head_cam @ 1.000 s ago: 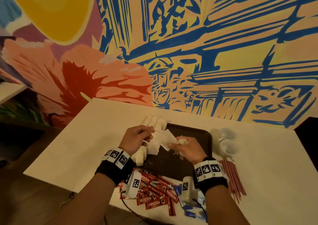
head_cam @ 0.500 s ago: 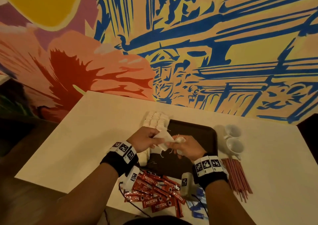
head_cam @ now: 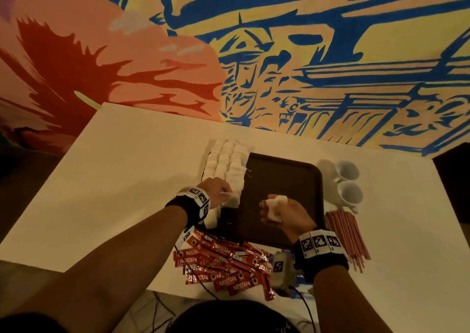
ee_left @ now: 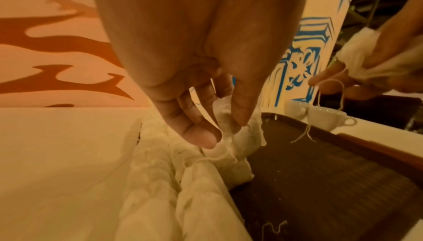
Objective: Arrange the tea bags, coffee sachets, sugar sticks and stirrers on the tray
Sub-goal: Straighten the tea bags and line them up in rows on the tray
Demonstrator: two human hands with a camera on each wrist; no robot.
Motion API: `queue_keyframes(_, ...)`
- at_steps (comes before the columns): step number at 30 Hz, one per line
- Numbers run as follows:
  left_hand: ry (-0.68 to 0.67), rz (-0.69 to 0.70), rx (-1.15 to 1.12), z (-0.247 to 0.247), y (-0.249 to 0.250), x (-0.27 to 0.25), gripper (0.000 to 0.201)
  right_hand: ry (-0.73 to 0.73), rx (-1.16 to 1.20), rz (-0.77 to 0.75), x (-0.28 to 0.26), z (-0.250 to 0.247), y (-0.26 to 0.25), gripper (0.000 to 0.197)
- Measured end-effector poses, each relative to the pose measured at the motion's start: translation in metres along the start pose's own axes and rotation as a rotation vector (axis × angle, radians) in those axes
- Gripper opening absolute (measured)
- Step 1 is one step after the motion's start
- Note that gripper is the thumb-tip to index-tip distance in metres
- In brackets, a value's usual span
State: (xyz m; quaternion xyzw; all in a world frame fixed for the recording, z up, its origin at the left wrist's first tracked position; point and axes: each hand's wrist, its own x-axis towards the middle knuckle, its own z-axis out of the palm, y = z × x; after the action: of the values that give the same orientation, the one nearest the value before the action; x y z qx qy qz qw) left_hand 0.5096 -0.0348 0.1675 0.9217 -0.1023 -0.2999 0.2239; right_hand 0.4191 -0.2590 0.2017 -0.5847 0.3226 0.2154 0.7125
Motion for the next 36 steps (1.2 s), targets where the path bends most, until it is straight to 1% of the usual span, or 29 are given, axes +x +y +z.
queue_keyframes(5,-0.121,0.021,0.147,0.016,0.004,0.026,0.029,-0.016,-0.039,-0.027,-0.009,0.000,-0.005,0.024)
queue_keyframes(7,-0.135,0.038,0.218,0.018,0.005,0.032,0.033,-0.002,-0.066,-0.051,-0.009,-0.002,-0.004,0.018)
queue_keyframes(9,-0.128,0.036,0.264,0.019,0.003,0.038,0.036,0.025,-0.080,-0.070,-0.006,-0.001,-0.003,0.015)
queue_keyframes(12,-0.102,0.012,0.308,0.019,0.000,0.045,0.035,0.070,-0.120,-0.098,-0.001,0.001,-0.002,0.015)
queue_keyframes(14,-0.105,0.019,0.328,0.019,-0.001,0.047,0.034,0.083,-0.146,-0.111,0.002,0.003,-0.002,0.019)
queue_keyframes(18,-0.068,0.024,0.322,0.011,0.003,0.040,0.032,0.080,-0.125,-0.110,0.003,0.008,-0.010,0.035)
queue_keyframes(20,-0.030,0.033,0.294,0.004,0.009,0.033,0.037,0.095,-0.168,-0.139,0.001,0.009,-0.015,0.031)
queue_keyframes(22,0.016,0.056,0.221,-0.004,0.016,0.023,0.039,0.094,-0.193,-0.186,-0.002,0.009,-0.019,0.022)
queue_keyframes(23,0.035,0.069,0.158,-0.008,0.020,0.017,0.037,0.086,-0.195,-0.212,-0.005,0.009,-0.021,0.019)
queue_keyframes(25,0.071,0.127,-0.027,-0.013,0.026,0.005,0.026,0.066,-0.186,-0.254,-0.010,0.010,-0.024,0.018)
queue_keyframes(27,0.091,0.221,-0.243,-0.018,0.037,-0.011,0.016,0.032,-0.156,-0.282,-0.016,0.012,-0.027,0.017)
queue_keyframes(28,0.087,0.262,-0.338,-0.021,0.043,-0.021,0.017,0.010,-0.140,-0.287,-0.019,0.013,-0.027,0.016)
queue_keyframes(30,0.059,0.302,-0.473,-0.024,0.056,-0.040,0.027,-0.047,-0.097,-0.287,-0.024,0.014,-0.027,0.015)
queue_keyframes(32,0.058,0.318,-0.544,-0.023,0.064,-0.055,0.040,-0.110,-0.063,-0.289,-0.029,0.013,-0.027,0.016)
queue_keyframes(33,0.068,0.326,-0.576,-0.022,0.067,-0.063,0.042,-0.131,-0.046,-0.288,-0.032,0.013,-0.028,0.016)
queue_keyframes(34,0.088,0.339,-0.612,-0.021,0.070,-0.069,0.038,-0.143,-0.032,-0.289,-0.036,0.012,-0.029,0.015)
queue_keyframes(36,0.144,0.346,-0.665,-0.018,0.076,-0.080,0.020,-0.166,-0.031,-0.295,-0.043,0.010,-0.032,0.013)
